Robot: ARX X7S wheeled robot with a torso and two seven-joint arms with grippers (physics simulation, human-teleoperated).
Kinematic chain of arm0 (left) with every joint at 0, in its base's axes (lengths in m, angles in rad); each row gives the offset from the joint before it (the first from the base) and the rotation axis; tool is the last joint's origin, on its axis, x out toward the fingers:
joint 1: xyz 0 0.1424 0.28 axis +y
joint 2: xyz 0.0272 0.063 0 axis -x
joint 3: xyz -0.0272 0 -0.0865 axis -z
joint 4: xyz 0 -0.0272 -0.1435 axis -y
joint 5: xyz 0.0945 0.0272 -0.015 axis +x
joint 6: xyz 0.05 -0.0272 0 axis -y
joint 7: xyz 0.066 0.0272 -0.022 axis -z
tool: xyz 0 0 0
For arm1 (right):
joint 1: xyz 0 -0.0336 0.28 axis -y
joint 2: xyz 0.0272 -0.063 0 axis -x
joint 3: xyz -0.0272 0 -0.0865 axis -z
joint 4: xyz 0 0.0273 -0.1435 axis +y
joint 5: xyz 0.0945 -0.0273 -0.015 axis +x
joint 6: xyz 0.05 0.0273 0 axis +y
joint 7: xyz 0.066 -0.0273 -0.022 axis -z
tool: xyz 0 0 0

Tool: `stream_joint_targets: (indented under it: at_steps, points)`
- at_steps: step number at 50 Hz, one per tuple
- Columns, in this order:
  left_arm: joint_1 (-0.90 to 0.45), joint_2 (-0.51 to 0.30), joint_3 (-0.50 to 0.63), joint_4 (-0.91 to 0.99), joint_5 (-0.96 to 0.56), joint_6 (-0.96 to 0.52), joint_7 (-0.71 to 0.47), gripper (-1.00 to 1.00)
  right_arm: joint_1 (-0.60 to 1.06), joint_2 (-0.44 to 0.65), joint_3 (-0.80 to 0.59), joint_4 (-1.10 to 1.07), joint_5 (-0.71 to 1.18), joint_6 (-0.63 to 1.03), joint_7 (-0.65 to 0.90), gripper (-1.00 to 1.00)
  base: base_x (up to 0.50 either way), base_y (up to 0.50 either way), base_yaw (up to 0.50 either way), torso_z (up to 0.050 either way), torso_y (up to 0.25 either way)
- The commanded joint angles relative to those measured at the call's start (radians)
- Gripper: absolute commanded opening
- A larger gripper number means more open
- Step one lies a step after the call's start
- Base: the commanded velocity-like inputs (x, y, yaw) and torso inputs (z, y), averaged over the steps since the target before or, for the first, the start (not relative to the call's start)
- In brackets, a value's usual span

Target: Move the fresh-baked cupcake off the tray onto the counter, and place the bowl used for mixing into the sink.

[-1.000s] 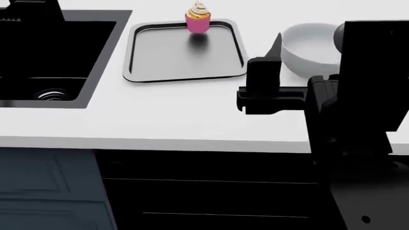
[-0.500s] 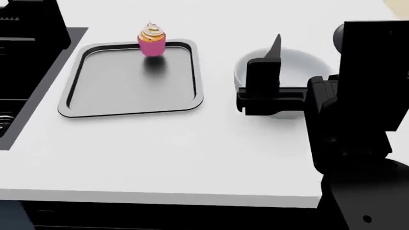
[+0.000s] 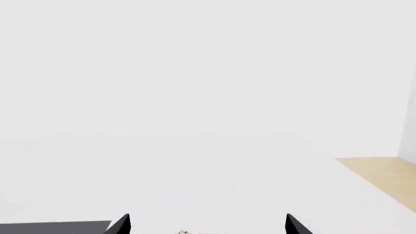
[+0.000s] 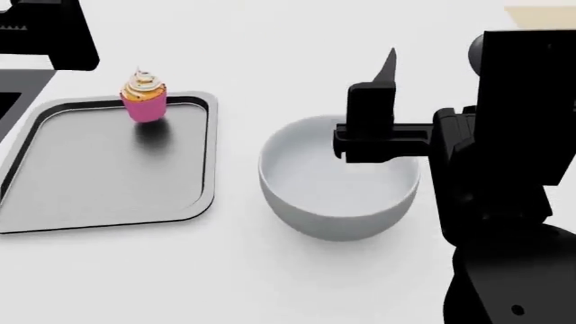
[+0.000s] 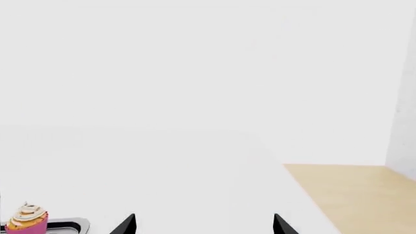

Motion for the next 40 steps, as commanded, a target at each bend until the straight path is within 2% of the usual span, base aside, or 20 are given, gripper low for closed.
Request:
stream_joint_targets:
  at_steps: [1,33,40]
  points:
    - [0.002,-0.016,0.012,-0.001,0.002,0.017,0.005,1.0,-0.001,0.005,-0.007,0.003,0.007,-0.005,0.011,1.0,0.43,-0.09,0.0,0.0,0.0]
    - [0.001,-0.031,0.044,-0.003,-0.016,0.047,-0.003,1.0,-0.01,0.017,-0.005,0.008,0.035,-0.021,0.026,1.0,0.44,0.0,0.0,0.0,0.001]
    - [0.013,-0.034,0.048,-0.025,-0.048,0.039,-0.024,1.0,-0.016,0.017,-0.001,0.008,0.043,-0.019,0.028,1.0,0.0,0.0,0.0,0.0,0.002]
